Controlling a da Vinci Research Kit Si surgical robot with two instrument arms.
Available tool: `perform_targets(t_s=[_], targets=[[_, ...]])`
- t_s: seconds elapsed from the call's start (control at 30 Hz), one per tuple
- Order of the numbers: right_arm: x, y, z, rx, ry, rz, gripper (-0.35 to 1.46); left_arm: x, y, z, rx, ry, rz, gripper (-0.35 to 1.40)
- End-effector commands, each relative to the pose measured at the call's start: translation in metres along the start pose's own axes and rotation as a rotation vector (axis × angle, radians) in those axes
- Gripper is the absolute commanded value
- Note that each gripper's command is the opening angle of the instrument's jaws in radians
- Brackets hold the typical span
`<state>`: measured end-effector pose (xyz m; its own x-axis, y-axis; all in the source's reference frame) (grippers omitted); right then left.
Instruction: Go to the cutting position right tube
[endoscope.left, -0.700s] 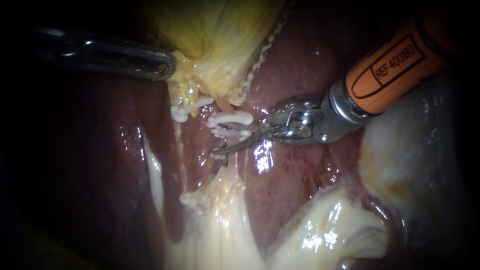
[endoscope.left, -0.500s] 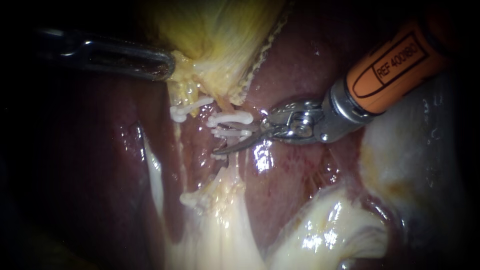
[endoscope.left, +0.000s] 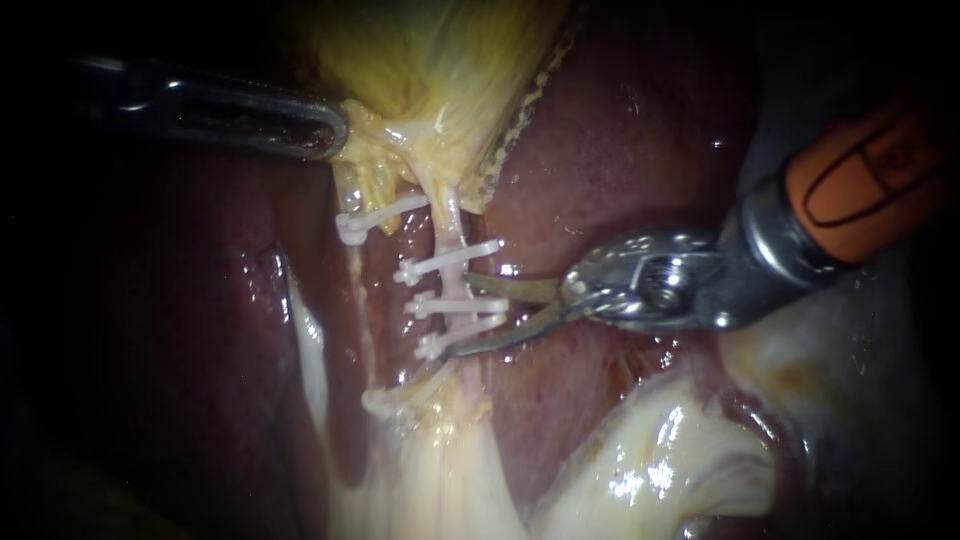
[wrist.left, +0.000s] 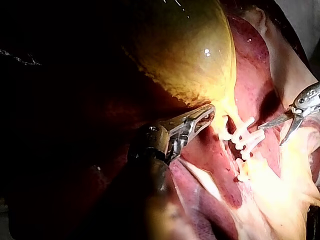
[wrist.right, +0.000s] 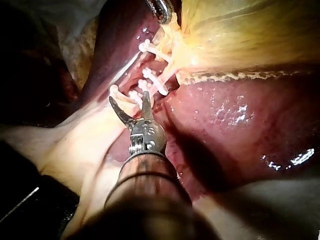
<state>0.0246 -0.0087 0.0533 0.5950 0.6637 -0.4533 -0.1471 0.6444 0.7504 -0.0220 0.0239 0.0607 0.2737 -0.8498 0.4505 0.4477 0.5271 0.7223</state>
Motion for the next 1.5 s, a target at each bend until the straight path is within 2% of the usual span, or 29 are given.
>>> perform_targets(t_s=[0.03,0.13,0.37,0.57,0.67,0.8,1.1,1.37,1.5], targets=[[-0.0001,0.0003,-0.0004,-0.002,0.001,0.015,1.16,0.0000,0.0000,0.0000,0.000,0.000,0.000,-0.35],[-0.0003,0.0012,-0.0007,-0.003,0.002,0.029,1.15,0.0000,0.0000,0.0000,0.001,0.000,0.000,-0.35],[-0.0009,0.0044,0.0005,-0.017,0.002,0.091,1.15,0.0000,0.0000,0.0000,0.001,0.000,0.000,-0.35],[-0.0009,0.0060,0.0019,-0.023,0.001,0.120,1.16,0.0001,0.0000,0.0000,0.000,0.000,0.000,-0.35],[-0.0008,0.0063,0.0029,-0.010,-0.003,0.120,1.21,0.0001,0.0000,0.0000,0.000,0.000,0.000,-0.35],[-0.0009,0.0063,0.0048,0.047,-0.021,0.117,1.23,0.0001,0.0000,0.0000,0.000,0.000,0.000,-0.35],[-0.0014,0.0066,0.0087,0.113,0.025,0.104,1.38,0.0001,0.0000,0.0000,0.000,0.000,0.000,-0.35],[-0.0010,0.0073,0.0093,0.150,0.081,0.097,1.43,0.0000,0.0001,0.0001,0.000,0.000,0.000,-0.35],[-0.0012,0.0075,0.0092,0.153,0.079,0.108,1.43,0.0000,0.0001,0.0001,0.000,0.000,0.000,-0.35]])
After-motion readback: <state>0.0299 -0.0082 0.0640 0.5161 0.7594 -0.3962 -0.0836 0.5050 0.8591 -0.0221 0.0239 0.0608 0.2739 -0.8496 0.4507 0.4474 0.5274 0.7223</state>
